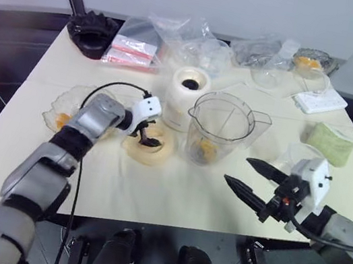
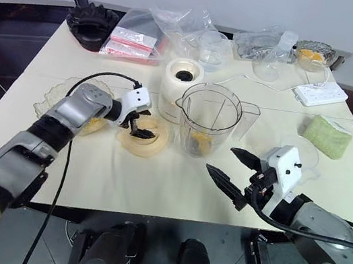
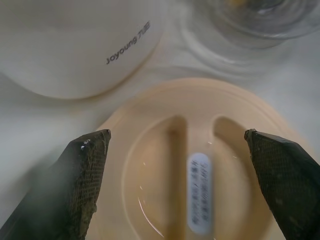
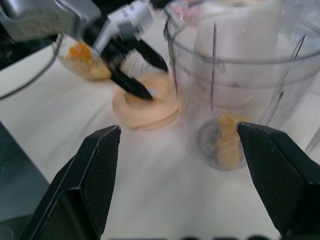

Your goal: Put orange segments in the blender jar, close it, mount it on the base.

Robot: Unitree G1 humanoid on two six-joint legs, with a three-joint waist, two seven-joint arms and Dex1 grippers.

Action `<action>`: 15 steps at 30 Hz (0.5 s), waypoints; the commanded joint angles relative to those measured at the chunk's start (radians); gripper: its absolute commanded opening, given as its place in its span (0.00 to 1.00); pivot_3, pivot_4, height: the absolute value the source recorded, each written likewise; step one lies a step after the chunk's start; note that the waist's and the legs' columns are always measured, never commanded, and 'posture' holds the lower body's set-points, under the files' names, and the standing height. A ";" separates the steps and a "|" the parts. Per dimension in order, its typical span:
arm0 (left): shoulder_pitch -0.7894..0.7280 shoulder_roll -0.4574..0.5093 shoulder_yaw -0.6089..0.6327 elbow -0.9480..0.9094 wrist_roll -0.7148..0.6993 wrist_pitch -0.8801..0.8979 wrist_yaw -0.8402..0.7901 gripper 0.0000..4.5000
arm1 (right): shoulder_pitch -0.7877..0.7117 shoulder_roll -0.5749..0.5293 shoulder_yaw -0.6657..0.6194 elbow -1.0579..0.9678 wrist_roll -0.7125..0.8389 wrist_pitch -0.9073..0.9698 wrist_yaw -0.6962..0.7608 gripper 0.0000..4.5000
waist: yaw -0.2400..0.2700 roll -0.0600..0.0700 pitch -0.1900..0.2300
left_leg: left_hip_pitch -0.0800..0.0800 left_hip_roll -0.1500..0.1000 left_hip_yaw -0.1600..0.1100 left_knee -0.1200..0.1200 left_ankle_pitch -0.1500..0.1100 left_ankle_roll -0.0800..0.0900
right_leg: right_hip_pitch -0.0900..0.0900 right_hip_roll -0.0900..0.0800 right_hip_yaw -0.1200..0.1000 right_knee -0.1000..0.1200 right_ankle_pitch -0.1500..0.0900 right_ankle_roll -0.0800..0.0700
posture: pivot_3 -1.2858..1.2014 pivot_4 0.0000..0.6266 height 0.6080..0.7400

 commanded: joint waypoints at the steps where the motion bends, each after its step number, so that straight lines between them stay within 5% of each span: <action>1: -0.042 -0.006 -0.009 0.074 0.054 -0.071 -0.044 1.00 | 0.031 -0.011 -0.056 -0.064 0.056 0.010 -0.029 0.86 | 0.000 0.000 0.000 | -0.001 0.000 0.000 0.000 0.000 0.000 | -0.001 0.000 0.000 0.000 0.000 0.000 | 0.52 0.24 1.00; 15: -0.026 0.005 -0.001 0.024 0.131 -0.087 -0.200 1.00 | 0.063 -0.111 -0.124 -0.068 0.139 0.037 -0.051 0.86 | 0.000 -0.001 0.000 | 0.000 0.001 0.000 0.003 0.000 0.001 | 0.002 0.000 0.000 0.001 0.000 0.000 | 0.52 0.24 1.00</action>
